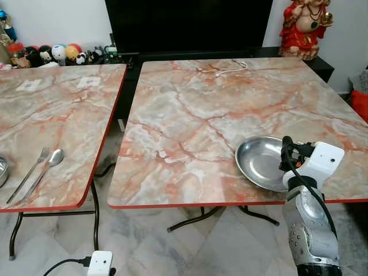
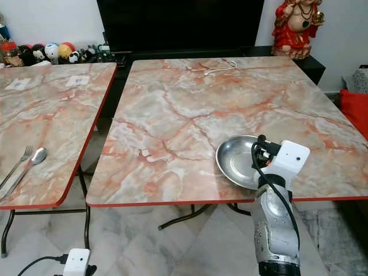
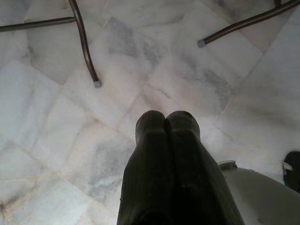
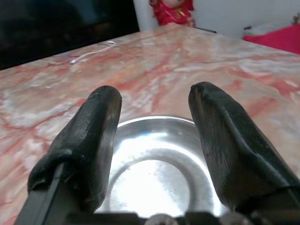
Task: Setting the table
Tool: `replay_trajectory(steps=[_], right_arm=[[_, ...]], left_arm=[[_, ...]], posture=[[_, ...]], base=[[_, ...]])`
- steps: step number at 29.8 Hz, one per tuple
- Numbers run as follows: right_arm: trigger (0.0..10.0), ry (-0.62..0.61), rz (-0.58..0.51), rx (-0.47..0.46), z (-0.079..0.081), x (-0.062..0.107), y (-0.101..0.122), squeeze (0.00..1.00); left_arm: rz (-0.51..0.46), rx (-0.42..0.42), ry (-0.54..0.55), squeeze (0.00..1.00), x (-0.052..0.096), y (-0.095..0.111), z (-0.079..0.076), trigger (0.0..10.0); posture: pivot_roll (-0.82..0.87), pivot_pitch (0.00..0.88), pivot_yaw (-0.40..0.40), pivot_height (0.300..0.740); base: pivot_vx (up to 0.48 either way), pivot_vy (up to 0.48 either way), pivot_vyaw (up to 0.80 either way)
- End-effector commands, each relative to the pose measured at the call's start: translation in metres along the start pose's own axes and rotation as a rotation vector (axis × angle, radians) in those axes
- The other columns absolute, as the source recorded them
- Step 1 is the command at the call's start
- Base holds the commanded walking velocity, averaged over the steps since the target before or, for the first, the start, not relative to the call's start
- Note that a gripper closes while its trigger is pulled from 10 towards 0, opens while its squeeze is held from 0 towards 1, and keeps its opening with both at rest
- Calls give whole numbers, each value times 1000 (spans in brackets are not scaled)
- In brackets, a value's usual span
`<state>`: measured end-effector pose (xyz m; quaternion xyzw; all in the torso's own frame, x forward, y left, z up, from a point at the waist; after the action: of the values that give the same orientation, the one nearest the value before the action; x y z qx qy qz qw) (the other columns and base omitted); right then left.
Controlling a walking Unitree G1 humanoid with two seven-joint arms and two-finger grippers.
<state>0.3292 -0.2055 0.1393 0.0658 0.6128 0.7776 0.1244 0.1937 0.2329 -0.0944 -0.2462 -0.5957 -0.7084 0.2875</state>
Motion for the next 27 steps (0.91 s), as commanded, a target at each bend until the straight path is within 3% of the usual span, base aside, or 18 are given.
replay_trajectory(steps=[1, 4, 11, 16, 27], right_arm=[[10000, 31, 8, 11, 6, 3, -4, 0], [10000, 150, -19, 66, 20, 6, -2, 0], [10000, 181, -24, 42, 23, -2, 5, 0], [10000, 171, -23, 23, 23, -5, 4, 0], [10000, 210, -45, 19, 39, -11, 9, 0]], left_arm=[[19, 5, 14, 0, 2, -5, 5, 10000], [31, 6, 2, 0, 3, -8, 6, 10000], [11, 9, -15, 0, 0, -1, 2, 10000], [4, 18, -8, 0, -2, 4, 2, 10000], [1, 31, -5, 0, -1, 3, 4, 10000]], posture=[[-63, 0, 28, 740], [-63, 0, 31, 740], [-43, 0, 22, 740], [-31, 0, 14, 740], [-20, 0, 11, 740]], base=[[0, 0, 0], [0, 0, 710], [0, 449, 800], [0, 480, 0], [0, 480, 0]])
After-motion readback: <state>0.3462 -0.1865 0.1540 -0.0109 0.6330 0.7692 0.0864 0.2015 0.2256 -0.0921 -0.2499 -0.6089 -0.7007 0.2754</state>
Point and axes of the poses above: a point about 5 cm out from each wrist's last joint towards the gripper, its own x axis pointing back from the gripper into the wrist, its own y axis along the axis of the wrist's last joint, z = x × y, the point moved 3 cm from there along -x, pointing out of the wrist towards the gripper, and after that the axes turned 3 degrees about -x, right-handed, at the moved point
